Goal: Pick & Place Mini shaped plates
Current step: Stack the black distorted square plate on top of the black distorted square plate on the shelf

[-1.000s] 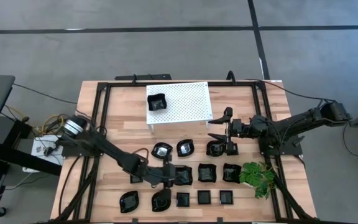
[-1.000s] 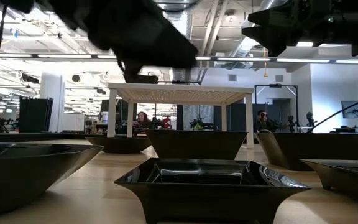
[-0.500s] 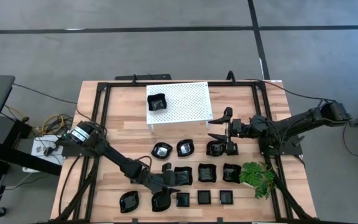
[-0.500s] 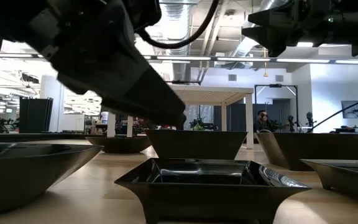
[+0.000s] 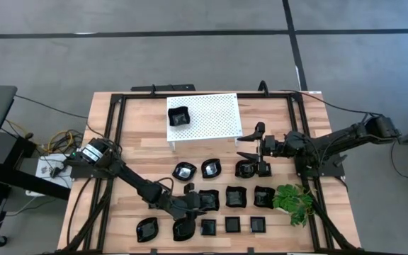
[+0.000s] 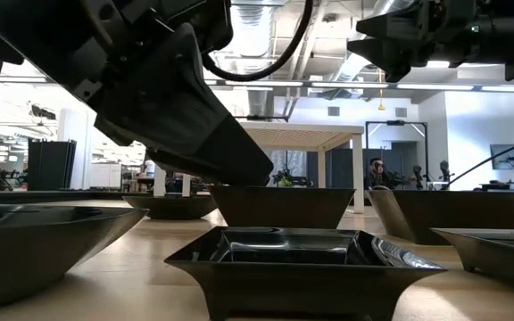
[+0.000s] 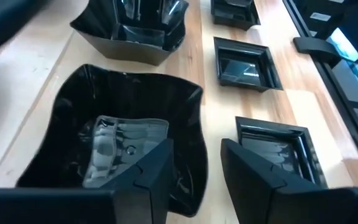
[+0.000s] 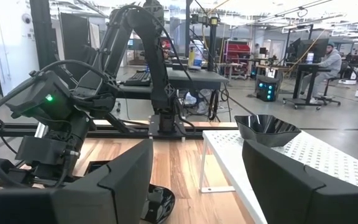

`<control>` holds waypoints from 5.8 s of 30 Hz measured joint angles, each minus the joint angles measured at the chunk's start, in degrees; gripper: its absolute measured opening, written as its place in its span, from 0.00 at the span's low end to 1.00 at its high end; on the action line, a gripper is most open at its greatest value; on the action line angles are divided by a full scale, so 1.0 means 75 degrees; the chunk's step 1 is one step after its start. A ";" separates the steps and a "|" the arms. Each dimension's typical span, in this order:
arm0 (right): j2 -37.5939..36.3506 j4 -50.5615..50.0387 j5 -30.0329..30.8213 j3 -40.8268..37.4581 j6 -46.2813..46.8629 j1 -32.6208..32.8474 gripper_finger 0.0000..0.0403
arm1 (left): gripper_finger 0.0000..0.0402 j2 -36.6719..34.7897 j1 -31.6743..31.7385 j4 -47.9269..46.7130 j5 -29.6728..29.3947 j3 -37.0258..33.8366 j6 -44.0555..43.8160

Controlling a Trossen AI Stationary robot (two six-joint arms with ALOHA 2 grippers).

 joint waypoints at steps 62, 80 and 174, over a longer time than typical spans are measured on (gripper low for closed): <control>0.0000 -0.0005 -0.0003 0.0000 0.0019 0.0000 0.61 | 0.02 -0.0444 -0.0053 -0.0286 0.0040 0.0380 0.1629; 0.0000 0.0004 0.0003 0.0000 -0.0048 0.0000 0.61 | 0.02 -0.4041 0.0654 -0.2983 -0.1580 0.0472 0.5411; 0.1345 -0.4473 -0.0435 0.2289 0.0611 0.2271 0.55 | 0.26 -0.3191 0.0303 -0.3186 -0.0742 -0.0300 0.1452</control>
